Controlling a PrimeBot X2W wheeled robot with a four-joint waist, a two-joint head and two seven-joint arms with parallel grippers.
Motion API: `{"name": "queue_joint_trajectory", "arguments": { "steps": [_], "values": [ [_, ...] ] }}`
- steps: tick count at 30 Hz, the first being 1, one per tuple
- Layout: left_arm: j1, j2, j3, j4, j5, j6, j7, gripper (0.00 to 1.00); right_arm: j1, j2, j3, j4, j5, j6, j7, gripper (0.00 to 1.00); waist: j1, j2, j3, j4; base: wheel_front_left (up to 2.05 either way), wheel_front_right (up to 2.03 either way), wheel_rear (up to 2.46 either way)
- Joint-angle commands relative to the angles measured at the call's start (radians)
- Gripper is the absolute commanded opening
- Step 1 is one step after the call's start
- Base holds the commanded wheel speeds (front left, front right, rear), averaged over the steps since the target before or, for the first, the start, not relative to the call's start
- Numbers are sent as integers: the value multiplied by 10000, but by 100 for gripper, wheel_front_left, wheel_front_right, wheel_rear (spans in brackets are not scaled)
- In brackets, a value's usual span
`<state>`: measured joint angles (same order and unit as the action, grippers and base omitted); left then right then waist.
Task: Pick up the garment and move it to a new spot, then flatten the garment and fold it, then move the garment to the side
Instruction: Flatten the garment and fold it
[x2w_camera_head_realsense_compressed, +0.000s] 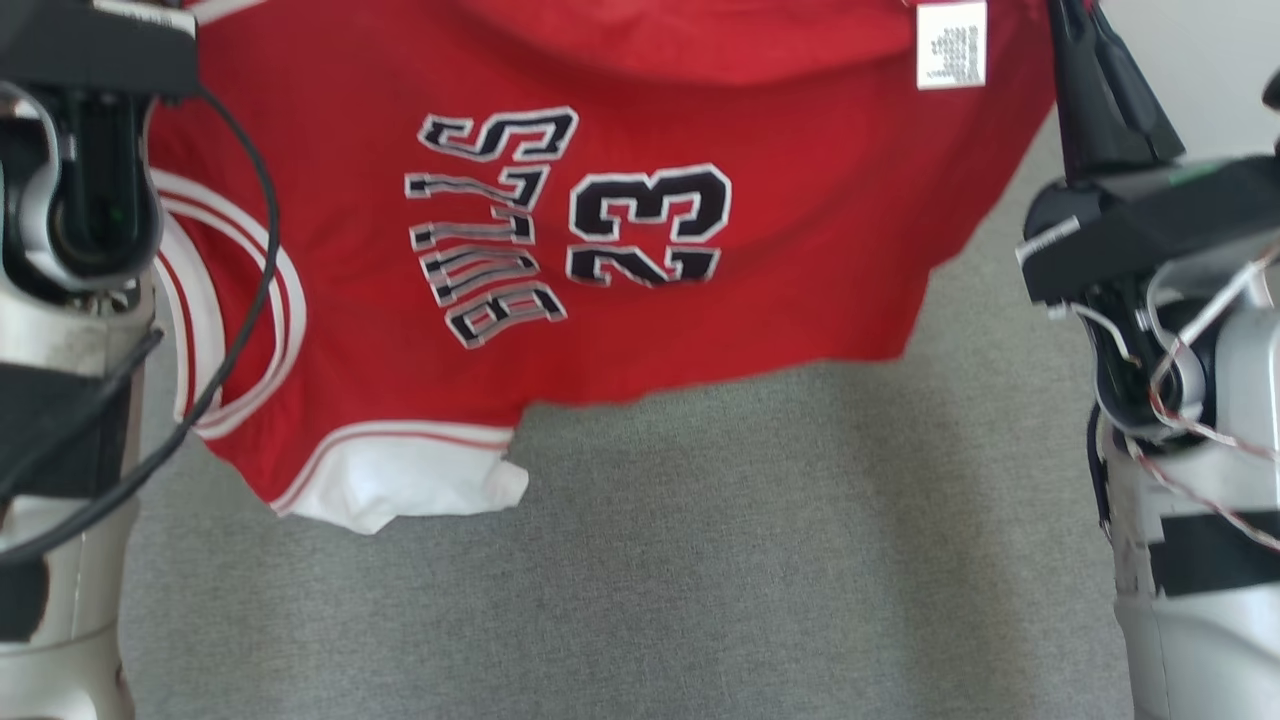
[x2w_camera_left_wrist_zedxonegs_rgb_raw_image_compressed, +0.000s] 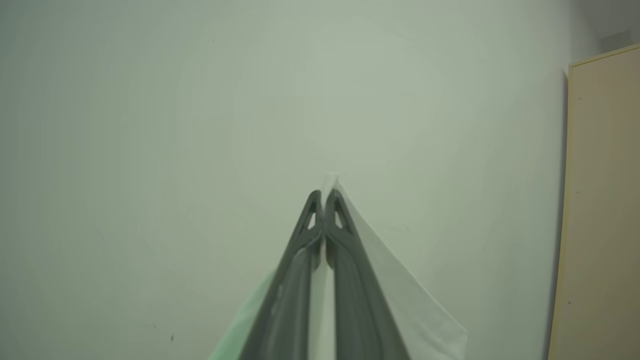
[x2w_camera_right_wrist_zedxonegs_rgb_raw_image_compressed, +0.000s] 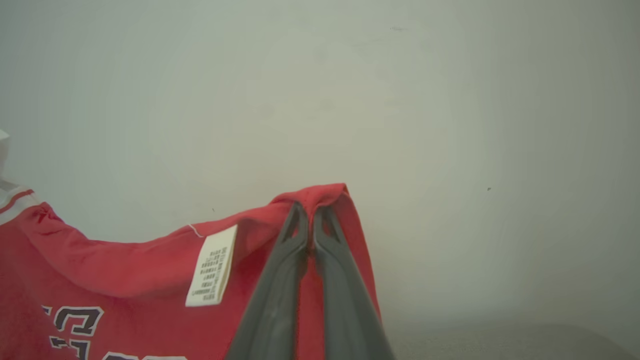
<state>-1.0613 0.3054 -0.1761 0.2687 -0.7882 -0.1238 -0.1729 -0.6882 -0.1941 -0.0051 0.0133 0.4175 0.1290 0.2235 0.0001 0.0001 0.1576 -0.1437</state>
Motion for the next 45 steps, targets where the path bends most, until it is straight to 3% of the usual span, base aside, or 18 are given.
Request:
{"name": "queue_joint_trajectory", "arguments": {
  "steps": [1, 8, 14, 24, 35, 41, 45],
  "values": [
    [-374, 0, -68, 197, 200, -43, -189, 0, -411, 44, 139, 302, -23, 35, -161, 0, -1, -1, 407, -93, 0, 0, 0],
    [-1241, 50, -425, 609, 665, -71, -575, 0, -1471, 277, 582, 1356, 120, 35, -750, 0, -1, -1, 1192, -295, 0, 0, 0],
    [-2344, 125, -522, 638, 1535, -57, -914, 0, -2829, 573, 761, 2535, -231, 35, -1979, 0, -1, -1, 1897, -542, 0, 0, 0],
    [-2837, -616, 158, -1874, 2629, -64, -925, 0, -4581, 658, 658, 4343, -1081, 35, -4371, 0, -1, -1, 2612, -585, 0, 0, 0],
    [-1711, -620, -743, -2545, 1777, -66, -926, 0, -4632, 178, 642, 4980, -2146, 36, -4891, 0, -1, -1, 3092, -309, 0, 0, 0],
    [-624, -430, -1588, -2686, 637, -66, -927, 0, -3962, -254, 850, 5259, -1970, 34, -4872, 0, -1, -1, 2867, -46, 0, 0, 0],
    [345, -317, -1796, -3024, -205, -68, -929, 0, -3225, -640, 1311, 5235, -1503, 34, -4262, 0, -1, -1, 2429, 175, 0, 0, 0]
  ]
}}
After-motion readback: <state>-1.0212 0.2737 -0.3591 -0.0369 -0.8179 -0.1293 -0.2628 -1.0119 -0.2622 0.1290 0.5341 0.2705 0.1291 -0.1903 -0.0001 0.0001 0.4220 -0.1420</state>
